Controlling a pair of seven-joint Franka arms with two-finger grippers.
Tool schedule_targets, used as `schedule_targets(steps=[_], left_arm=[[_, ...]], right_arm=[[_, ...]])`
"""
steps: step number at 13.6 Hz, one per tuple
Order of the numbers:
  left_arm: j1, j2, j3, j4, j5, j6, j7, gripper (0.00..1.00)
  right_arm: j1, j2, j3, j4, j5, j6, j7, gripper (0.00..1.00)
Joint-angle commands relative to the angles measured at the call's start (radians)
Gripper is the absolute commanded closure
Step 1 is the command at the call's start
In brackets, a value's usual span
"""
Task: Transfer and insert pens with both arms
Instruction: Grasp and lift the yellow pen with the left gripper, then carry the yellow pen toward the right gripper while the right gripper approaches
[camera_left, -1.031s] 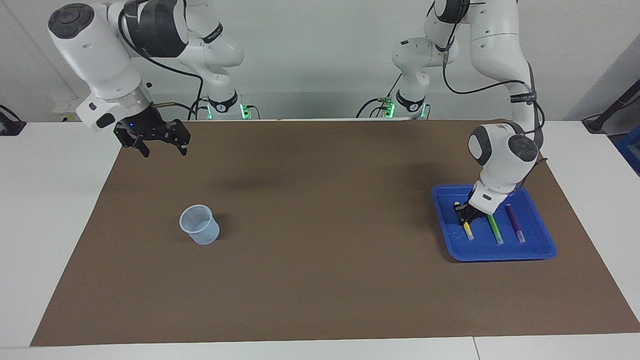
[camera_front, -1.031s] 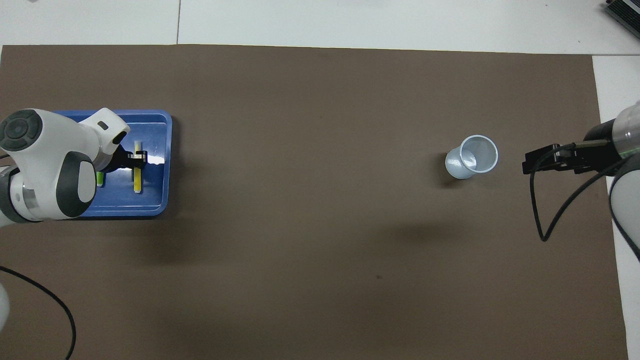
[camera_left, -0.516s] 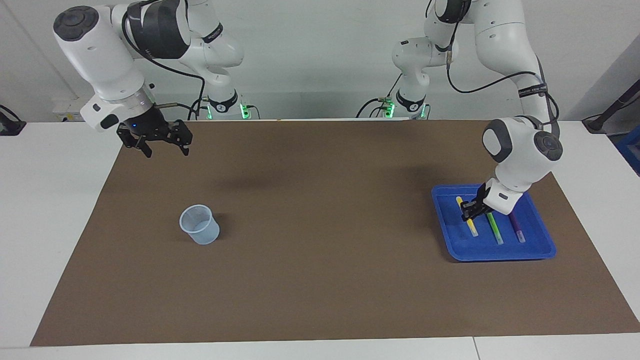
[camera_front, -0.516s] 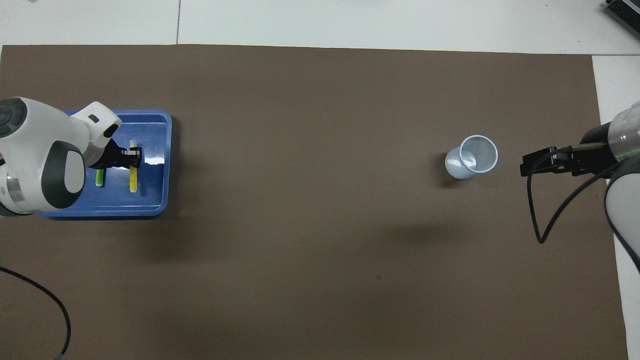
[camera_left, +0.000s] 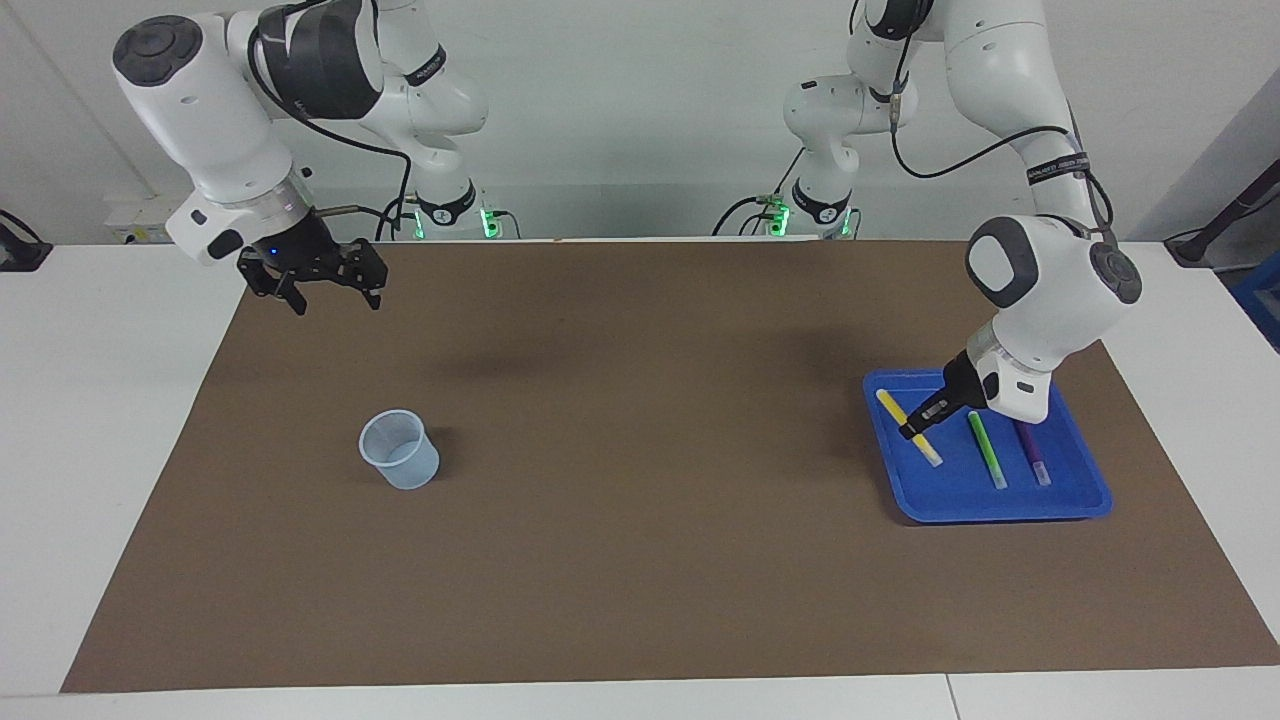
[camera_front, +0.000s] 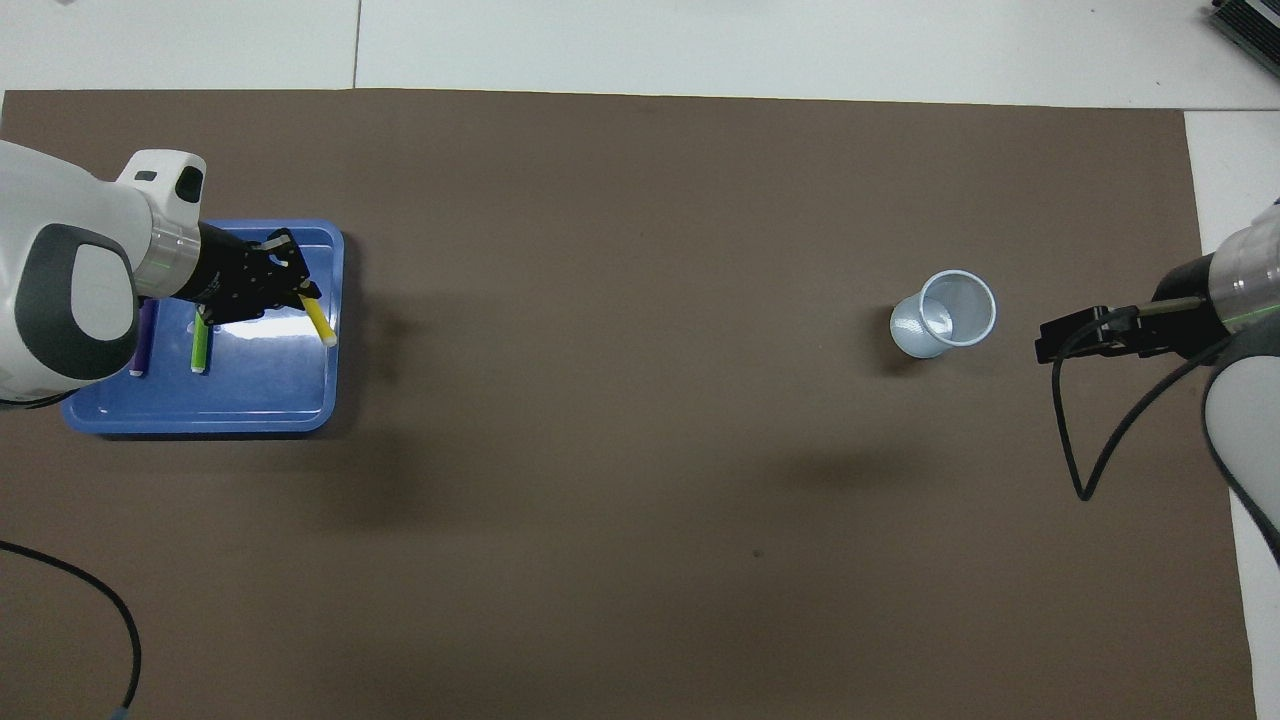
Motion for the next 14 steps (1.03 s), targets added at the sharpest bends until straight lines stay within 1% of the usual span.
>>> schedule_targets(steps=[1,5,7,9,11,12,14], left_arm=[[-0.042,-0.036,0.012,-0.007,-0.104,-0.016,-0.184,1.0],[-0.135,-0.059,0.012,-0.009,-0.169,0.016,-0.51,1.0],[-0.215,-0.058,0.012,-0.013,-0.174,0.123,-0.755,1.0],[-0.287,-0.057,0.014,-0.012,-0.174,0.18,-0.925,1.0],[-0.347,-0.071,0.014,-0.006,-0.172,0.188,-1.069,1.0],[-0.382,-0.08,0.014,-0.006,-0.172,0.197,-1.114,1.0],[-0.441,-0.082,0.014,-0.007,-0.172,0.23,-1.183,1.0]], right_arm=[[-0.015,-0.035,0.004,-0.046,0.087,0.008,-0.048,0.0],[-0.007,-0.035,0.004,-0.046,0.314,0.014,-0.03,0.0],[-0.004,-0.035,0.004,-0.049,0.441,0.034,-0.013,0.0],[-0.004,-0.035,0.004,-0.052,0.53,0.063,-0.013,0.0],[0.0,-0.03,0.004,-0.075,0.63,0.127,-0.012,0.0],[0.023,-0.024,0.004,-0.09,0.667,0.172,-0.003,0.0],[0.083,-0.003,0.004,-0.099,0.692,0.268,0.06,0.01]])
